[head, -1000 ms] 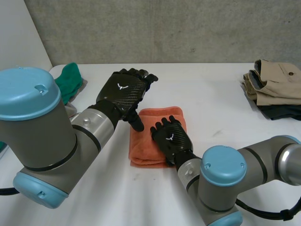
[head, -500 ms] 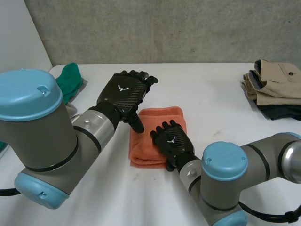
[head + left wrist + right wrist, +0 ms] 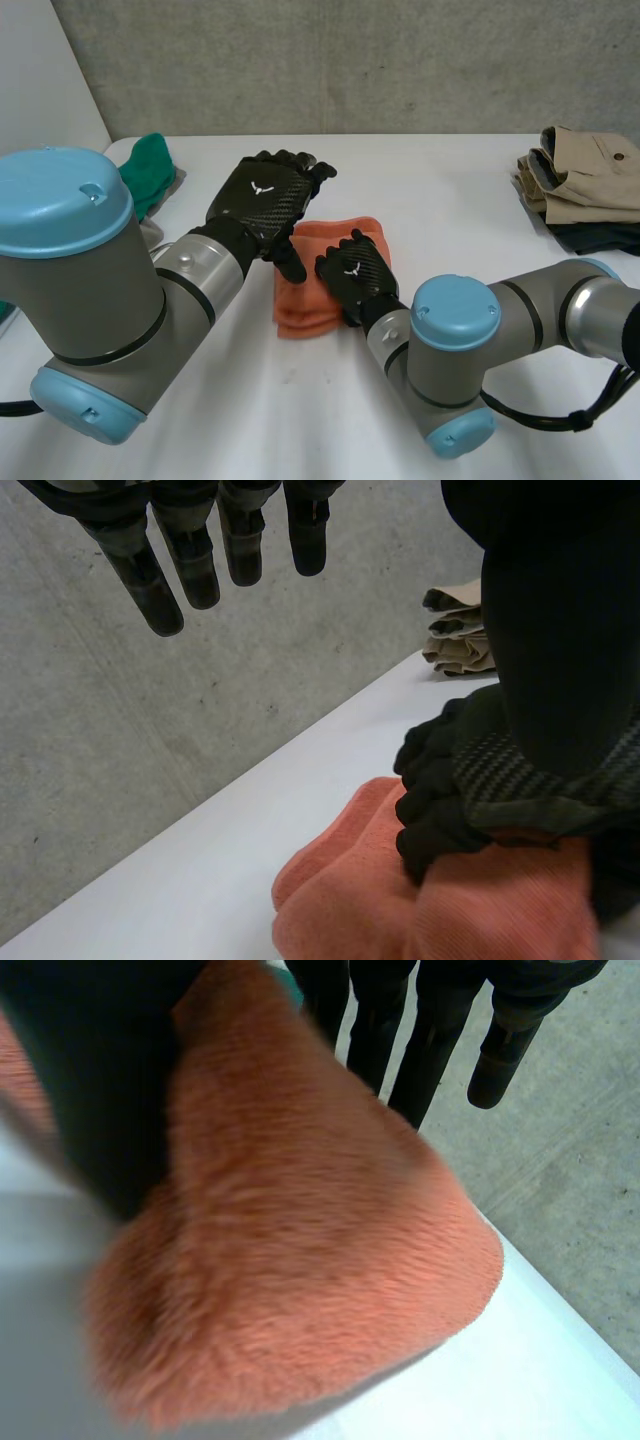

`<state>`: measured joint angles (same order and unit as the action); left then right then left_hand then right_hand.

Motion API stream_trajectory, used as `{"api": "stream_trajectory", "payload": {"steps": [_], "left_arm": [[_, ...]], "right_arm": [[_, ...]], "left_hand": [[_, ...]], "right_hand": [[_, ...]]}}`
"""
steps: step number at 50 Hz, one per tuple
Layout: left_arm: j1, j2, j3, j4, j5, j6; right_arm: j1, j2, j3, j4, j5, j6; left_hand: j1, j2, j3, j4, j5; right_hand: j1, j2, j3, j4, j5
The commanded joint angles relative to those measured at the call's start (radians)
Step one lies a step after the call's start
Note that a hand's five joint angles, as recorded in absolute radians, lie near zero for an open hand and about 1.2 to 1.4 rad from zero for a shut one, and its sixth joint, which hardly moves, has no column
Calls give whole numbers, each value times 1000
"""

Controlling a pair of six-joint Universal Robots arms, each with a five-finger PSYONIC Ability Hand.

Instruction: Fold the laundry.

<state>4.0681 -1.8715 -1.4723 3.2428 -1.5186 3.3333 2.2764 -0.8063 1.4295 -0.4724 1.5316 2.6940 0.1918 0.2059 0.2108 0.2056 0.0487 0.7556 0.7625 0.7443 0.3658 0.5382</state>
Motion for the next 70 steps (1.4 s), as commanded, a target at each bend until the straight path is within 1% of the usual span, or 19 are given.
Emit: {"api": "stream_trajectory", "payload": {"steps": [1, 10, 17, 22, 26, 30, 31, 34, 39, 42, 46, 50, 57, 58, 60, 61, 63, 68, 70], "left_arm": [[0, 2, -3, 0, 0, -2], [-5, 41, 6, 3, 2, -2], [-15, 87, 13, 40, 5, 0], [-34, 104, 15, 67, 17, -3], [-44, 107, 15, 72, 52, -5], [-52, 106, 13, 72, 80, -8], [-52, 103, 12, 72, 81, -8], [-55, 98, 9, 72, 83, -8], [-55, 84, 4, 72, 83, -8], [-55, 71, 1, 72, 83, -8], [-54, 51, -3, 72, 83, -8], [-54, 38, -6, 71, 83, -8], [-54, 34, -7, 72, 83, -8], [-54, 34, -6, 72, 83, -6], [-54, 35, -6, 72, 83, -8], [-54, 37, -6, 72, 83, -8], [-55, 40, -6, 72, 83, -8], [-55, 45, -11, 71, 83, -8], [-55, 45, -11, 69, 81, -8]], "right_arm": [[-14, 42, -76, -2, -27, 4], [-116, -43, -207, -2, -31, -5], [-299, -120, -336, -12, -116, -2], [-435, -129, -425, -43, -156, 21], [-555, -96, -492, -110, -194, 61], [-696, -36, -534, -187, -269, 150], [-742, -2, -541, -219, -304, 200], [-804, 56, -554, -264, -350, 272], [-925, 220, -577, -371, -493, 412], [-977, 317, -590, -414, -563, 448], [-1043, 406, -600, -413, -625, 458], [-1072, 447, -591, -413, -677, 460], [-1075, 403, -528, -413, -673, 449], [-1075, 359, -506, -405, -657, 449], [-1075, 308, -479, -387, -633, 448], [-1077, 285, -465, -371, -619, 448], [-1078, 216, -433, -301, -581, 446], [-1084, 107, -402, -96, -574, 429], [-1100, 60, -390, 25, -567, 371]], "left_hand": [[19, 5, 0, 5, -13], [13, -1, -6, -1, -18], [10, -4, -9, -4, -21], [10, -4, -9, -4, -21], [10, -4, -9, -4, -21], [10, -4, -9, -4, -21], [10, -4, -9, -4, -21], [10, -4, -9, -4, -21], [10, -4, -9, -4, -21], [13, -1, -6, -1, -18], [16, 2, -3, 2, -16], [16, 2, -3, 2, -16], [16, 2, -3, 2, -16], [16, 2, -3, 2, -16], [16, 2, -3, 2, -16], [16, 2, -3, 2, -16], [16, 2, -3, 2, -16], [16, 2, -3, 2, -16], [16, 2, -3, 2, -16]], "right_hand": [[641, 634, 652, 1030, 684], [641, 634, 652, 1030, 684], [641, 634, 652, 1030, 684], [641, 634, 652, 1030, 684], [641, 634, 652, 1030, 684], [641, 634, 652, 1030, 684], [641, 634, 652, 1030, 684], [641, 634, 652, 1030, 684], [641, 634, 652, 1030, 684], [641, 634, 652, 1030, 684], [641, 634, 652, 1030, 684], [641, 634, 652, 1030, 684], [641, 634, 652, 1030, 684], [69, 62, 80, 459, 112], [-471, -478, -460, -82, -429], [-581, -588, -570, -191, -538], [-581, -588, -570, -191, -538], [-581, -588, -570, -191, -538], [-581, -588, -570, -191, -538]]}}
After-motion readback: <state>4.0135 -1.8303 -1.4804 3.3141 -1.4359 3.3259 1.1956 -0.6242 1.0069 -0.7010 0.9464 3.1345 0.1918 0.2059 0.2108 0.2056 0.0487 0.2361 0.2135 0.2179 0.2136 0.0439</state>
